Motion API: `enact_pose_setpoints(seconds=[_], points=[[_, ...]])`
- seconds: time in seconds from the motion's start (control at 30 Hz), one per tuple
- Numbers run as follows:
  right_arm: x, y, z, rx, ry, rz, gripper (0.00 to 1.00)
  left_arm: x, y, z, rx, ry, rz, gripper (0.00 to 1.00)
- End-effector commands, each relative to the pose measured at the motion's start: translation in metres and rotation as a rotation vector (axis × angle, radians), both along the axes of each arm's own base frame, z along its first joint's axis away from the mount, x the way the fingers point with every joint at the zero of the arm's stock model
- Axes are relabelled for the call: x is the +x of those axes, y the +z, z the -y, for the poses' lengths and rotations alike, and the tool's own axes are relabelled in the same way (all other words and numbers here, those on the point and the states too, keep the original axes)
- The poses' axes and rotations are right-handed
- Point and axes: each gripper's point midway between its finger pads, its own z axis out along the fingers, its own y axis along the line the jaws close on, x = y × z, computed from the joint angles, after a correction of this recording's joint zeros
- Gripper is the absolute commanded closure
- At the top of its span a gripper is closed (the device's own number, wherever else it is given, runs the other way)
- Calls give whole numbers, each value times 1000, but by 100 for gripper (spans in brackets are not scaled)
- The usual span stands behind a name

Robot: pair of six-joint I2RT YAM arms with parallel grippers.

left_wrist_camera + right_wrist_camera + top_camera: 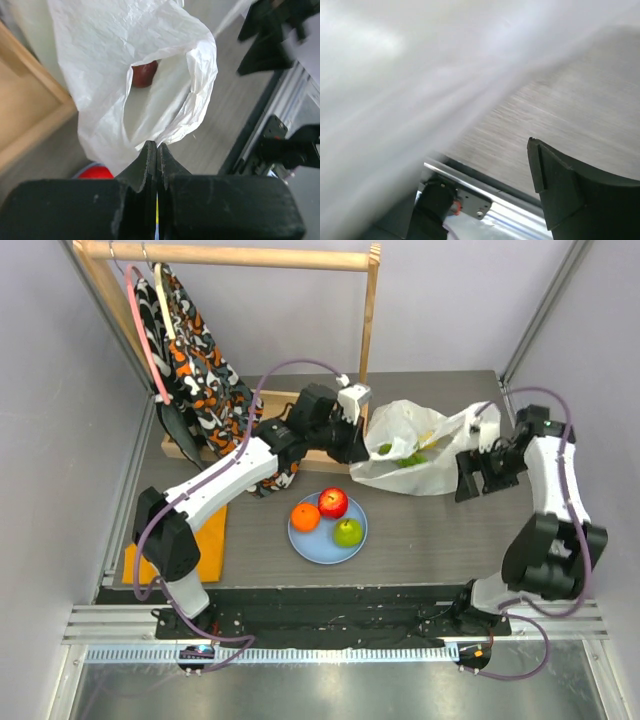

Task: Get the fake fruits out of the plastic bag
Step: Adjust the plastic bag at the center of the board.

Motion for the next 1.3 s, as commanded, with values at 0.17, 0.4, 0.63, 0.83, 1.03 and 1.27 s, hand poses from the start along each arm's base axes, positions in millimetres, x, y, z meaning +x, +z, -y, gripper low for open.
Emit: enact_pose_setpoints(seconds=[0.17, 0.4, 0.63, 0.83, 1.03, 1.27], points=[[8, 167, -122, 192, 446, 451, 10, -13, 12, 21, -111, -79, -34, 100], [26, 133, -139, 192, 487, 387, 23, 15, 31, 23, -149, 50, -45, 100], [107, 84, -116, 53, 157, 471, 29, 25, 30, 12, -157, 121, -77, 100], [164, 73, -132, 128, 34, 522, 25, 25, 18, 10, -142, 109, -88, 100], [212, 45, -136, 63, -19, 503, 20, 17, 25, 19, -169, 18, -79, 100], [221, 59, -150, 102, 30, 481, 21, 17, 7, 16, -124, 19, -87, 100]])
